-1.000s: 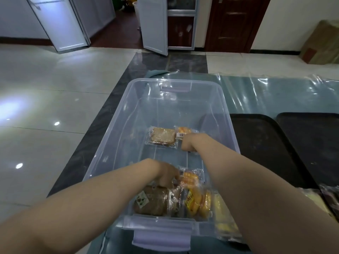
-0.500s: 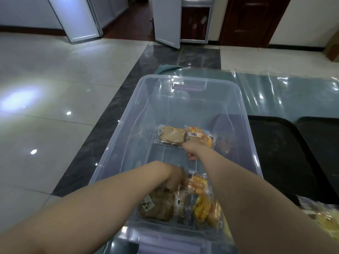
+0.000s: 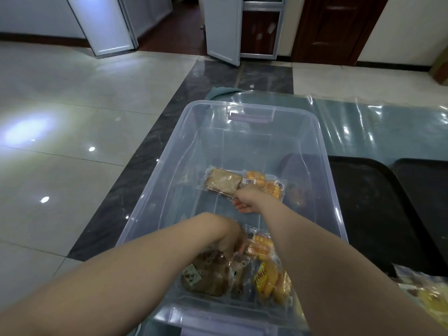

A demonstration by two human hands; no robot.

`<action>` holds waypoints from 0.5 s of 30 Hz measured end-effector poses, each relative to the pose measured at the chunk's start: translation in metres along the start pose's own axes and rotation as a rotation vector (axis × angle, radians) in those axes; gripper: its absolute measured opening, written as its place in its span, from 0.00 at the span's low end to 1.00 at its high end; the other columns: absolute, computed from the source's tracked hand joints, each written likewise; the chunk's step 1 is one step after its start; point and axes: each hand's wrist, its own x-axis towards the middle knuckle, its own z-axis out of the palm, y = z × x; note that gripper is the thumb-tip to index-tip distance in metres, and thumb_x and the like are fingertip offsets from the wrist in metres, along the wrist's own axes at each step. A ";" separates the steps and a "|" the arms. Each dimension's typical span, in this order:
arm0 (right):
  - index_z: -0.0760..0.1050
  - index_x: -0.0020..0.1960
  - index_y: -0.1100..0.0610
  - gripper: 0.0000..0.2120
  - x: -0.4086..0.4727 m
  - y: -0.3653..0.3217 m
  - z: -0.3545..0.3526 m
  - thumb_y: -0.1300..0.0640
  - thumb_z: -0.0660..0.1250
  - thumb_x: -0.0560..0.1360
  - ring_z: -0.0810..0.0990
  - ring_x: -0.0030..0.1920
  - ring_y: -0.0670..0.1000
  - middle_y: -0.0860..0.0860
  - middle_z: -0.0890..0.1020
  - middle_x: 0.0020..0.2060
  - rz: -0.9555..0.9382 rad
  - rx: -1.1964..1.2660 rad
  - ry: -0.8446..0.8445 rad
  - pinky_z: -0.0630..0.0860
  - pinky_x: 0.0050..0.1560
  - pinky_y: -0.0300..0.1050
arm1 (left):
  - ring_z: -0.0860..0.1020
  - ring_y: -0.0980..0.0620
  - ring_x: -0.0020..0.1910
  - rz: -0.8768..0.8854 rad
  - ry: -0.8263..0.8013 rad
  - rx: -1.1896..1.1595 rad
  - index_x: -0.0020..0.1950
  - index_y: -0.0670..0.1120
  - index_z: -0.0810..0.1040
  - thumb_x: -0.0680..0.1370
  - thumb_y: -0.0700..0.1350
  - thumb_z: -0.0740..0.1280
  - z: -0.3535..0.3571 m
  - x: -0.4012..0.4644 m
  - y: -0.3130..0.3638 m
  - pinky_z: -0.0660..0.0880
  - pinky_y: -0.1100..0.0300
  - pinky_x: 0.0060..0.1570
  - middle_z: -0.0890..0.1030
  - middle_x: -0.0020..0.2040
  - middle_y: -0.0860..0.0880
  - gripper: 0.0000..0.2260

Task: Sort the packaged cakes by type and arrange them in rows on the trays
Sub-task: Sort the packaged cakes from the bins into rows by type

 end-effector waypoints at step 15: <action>0.69 0.63 0.58 0.10 0.002 0.001 0.008 0.56 0.59 0.83 0.76 0.35 0.50 0.54 0.79 0.39 0.113 0.202 -0.055 0.74 0.31 0.43 | 0.77 0.52 0.42 0.056 0.081 -0.043 0.55 0.44 0.83 0.75 0.41 0.73 -0.016 -0.014 -0.002 0.71 0.65 0.37 0.84 0.53 0.46 0.09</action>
